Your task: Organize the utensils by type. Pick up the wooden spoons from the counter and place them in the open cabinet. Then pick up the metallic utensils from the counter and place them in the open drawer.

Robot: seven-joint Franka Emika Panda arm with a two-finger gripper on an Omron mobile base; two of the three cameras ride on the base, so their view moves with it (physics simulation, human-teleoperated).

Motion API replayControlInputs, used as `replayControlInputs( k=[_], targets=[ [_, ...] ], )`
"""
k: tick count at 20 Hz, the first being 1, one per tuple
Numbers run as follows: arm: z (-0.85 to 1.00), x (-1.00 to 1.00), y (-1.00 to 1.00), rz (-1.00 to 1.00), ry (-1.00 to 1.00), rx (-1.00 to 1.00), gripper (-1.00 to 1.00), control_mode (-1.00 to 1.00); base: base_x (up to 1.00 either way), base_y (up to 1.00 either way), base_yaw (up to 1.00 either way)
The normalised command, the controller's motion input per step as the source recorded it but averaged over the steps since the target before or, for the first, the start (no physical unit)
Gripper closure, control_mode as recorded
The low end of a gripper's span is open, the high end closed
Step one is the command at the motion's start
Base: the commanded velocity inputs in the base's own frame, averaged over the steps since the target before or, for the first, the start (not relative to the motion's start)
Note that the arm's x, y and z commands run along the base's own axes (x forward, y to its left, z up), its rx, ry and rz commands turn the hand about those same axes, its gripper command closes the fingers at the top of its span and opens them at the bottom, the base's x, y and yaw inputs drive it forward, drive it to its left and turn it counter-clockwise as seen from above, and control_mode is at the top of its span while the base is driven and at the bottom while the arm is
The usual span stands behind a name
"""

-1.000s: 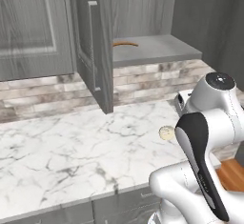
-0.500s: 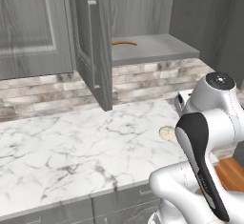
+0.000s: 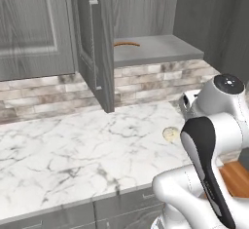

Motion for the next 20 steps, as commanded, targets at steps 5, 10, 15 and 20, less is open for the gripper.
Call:
replayControlInputs(
  k=[5, 10, 15, 20],
  targets=[
    [0.51, 0.00, 0.00, 0.03, -0.28, -0.02, 1.00, -1.00, 0.00, 0.00, 0.00],
    [0.70, 0.04, -0.03, 0.02, -0.34, 0.00, 1.00, -1.00, 0.00, 0.00, 0.00],
    [0.66, 0.20, -0.02, 0.01, -0.40, 0.00, 1.00, -1.00, 0.00, 0.00, 0.00],
    [0.56, 0.43, -0.01, 0.02, -0.34, 0.00, 1.00, -1.00, 0.00, 0.00, 0.00]
  ],
)
